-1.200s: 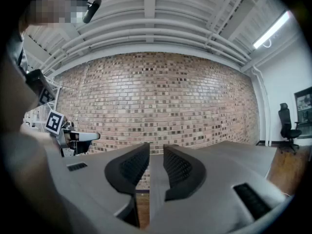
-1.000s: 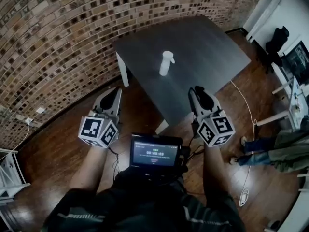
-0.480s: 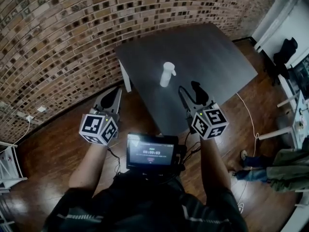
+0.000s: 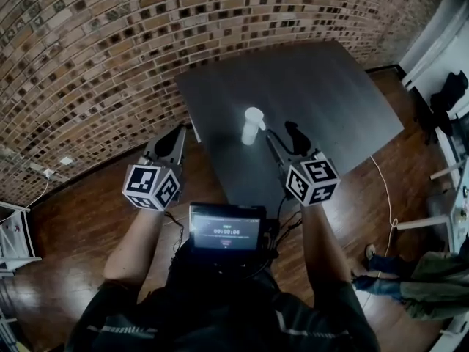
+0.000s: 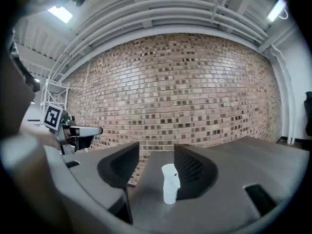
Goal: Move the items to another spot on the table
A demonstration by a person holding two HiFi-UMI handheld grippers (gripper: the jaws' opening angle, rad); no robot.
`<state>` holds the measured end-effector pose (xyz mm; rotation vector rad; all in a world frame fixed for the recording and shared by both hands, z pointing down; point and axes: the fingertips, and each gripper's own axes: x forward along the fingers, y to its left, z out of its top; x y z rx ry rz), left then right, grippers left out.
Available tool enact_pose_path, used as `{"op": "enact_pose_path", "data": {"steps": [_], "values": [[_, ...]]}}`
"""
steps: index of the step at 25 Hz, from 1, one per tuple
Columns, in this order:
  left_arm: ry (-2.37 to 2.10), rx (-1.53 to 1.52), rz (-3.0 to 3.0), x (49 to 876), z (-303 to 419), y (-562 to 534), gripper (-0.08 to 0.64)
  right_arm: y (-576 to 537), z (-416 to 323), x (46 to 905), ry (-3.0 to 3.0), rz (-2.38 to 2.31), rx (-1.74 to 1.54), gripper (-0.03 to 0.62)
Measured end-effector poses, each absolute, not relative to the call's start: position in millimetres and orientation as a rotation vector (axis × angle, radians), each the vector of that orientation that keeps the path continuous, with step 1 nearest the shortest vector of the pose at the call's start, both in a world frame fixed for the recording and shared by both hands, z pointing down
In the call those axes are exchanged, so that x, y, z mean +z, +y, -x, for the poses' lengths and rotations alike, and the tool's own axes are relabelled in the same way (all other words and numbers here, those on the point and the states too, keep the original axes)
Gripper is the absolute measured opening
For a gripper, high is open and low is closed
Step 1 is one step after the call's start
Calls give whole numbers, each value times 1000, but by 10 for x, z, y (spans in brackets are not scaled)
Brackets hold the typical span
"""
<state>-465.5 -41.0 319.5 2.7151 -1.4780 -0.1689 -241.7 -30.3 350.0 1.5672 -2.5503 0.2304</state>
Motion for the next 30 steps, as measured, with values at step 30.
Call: {"op": "enact_pose_path", "data": {"steps": [30], "values": [[-1287, 105, -2606, 5070, 4069, -1756, -8, -1483, 2569, 5634, -2393, -1422, 484, 382]]}}
